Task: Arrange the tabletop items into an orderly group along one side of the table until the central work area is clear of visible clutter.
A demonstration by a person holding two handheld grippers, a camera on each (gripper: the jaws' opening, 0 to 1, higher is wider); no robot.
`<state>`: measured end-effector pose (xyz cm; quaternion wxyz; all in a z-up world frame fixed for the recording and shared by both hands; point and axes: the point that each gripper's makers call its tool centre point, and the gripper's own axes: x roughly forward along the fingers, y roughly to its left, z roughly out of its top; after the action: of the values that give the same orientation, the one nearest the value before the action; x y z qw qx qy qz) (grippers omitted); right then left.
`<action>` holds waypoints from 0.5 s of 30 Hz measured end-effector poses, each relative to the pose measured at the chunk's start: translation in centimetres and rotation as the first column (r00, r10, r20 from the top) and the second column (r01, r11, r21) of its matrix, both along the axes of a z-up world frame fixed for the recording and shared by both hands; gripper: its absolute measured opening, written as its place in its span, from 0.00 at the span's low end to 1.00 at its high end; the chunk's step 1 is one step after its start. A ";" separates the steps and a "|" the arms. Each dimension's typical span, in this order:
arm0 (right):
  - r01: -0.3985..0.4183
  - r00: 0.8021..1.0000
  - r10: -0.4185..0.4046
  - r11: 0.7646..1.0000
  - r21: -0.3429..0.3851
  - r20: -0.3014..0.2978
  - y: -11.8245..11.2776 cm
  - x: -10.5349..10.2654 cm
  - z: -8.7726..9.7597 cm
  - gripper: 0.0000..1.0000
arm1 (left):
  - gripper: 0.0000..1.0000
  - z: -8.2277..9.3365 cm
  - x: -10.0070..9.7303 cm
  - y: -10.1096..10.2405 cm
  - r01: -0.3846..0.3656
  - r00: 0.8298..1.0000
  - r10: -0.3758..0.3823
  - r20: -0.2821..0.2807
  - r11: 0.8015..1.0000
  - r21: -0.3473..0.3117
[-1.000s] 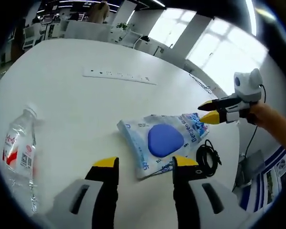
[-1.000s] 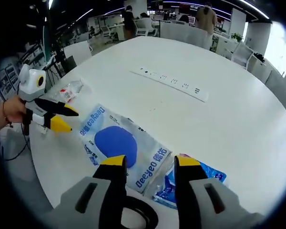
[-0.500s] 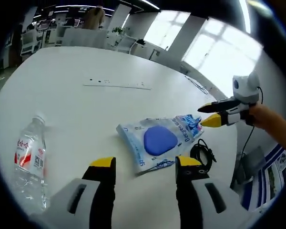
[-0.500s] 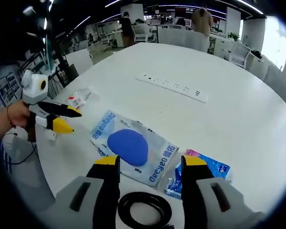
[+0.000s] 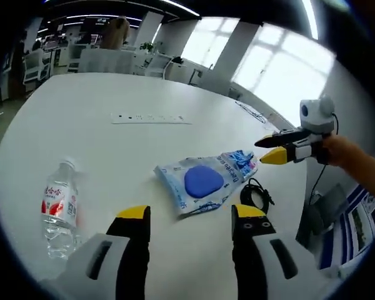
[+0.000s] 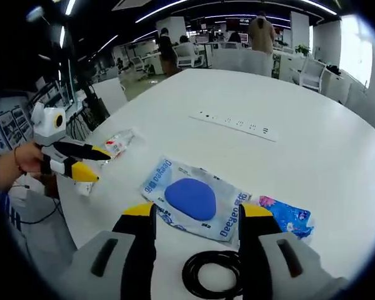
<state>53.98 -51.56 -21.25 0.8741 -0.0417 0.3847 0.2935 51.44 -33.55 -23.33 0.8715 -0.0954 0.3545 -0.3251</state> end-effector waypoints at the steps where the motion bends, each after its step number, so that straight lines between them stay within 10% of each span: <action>1: 0.002 1.000 -0.002 1.000 0.005 0.002 0.2 -0.1 0.1 0.52 | 0.52 0.2 -0.1 0.2 0.000 1.000 0.000 0.003 1.000 0.000; 15: 0.002 0.999 -0.005 0.999 0.053 0.040 3.2 -1.4 2.3 0.51 | 0.52 3.4 -2.1 4.4 0.028 0.998 -0.029 0.064 1.000 0.011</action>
<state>52.62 -48.35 -18.93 0.8830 -0.0239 0.3593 0.3011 49.31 -29.10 -19.92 0.8783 -0.0754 0.3291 -0.3386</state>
